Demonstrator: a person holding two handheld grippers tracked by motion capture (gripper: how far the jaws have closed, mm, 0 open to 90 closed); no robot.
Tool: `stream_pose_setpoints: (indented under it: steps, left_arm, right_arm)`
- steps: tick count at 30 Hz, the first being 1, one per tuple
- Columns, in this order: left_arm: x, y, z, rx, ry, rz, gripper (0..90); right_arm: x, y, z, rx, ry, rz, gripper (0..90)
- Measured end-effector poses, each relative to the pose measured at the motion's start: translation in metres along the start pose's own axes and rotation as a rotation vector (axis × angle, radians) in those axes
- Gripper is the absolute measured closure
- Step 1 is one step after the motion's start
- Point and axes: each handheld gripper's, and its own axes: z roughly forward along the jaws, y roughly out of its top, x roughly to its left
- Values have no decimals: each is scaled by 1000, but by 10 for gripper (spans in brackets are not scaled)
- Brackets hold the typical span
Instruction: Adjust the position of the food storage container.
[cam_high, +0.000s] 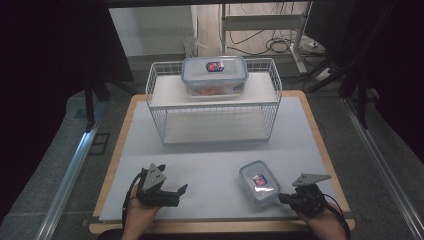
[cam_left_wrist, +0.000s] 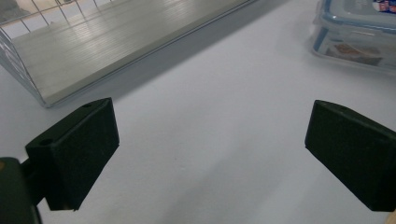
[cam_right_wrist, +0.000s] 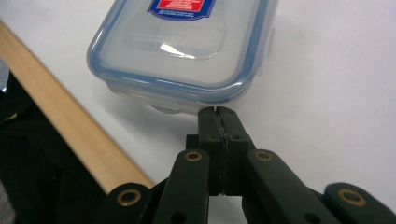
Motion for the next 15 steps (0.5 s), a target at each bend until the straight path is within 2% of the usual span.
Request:
stream_pose_setpoints:
  steps: [6, 15]
  left_arm:
    - [0, 0, 1, 6, -4, 2, 28]
    - [1, -1, 2, 10, -4, 0, 29]
  right_arm:
    - [-9, 14, 12, 0, 10, 18, 891]
    - [-28, 46, 38, 3, -23, 3, 892]
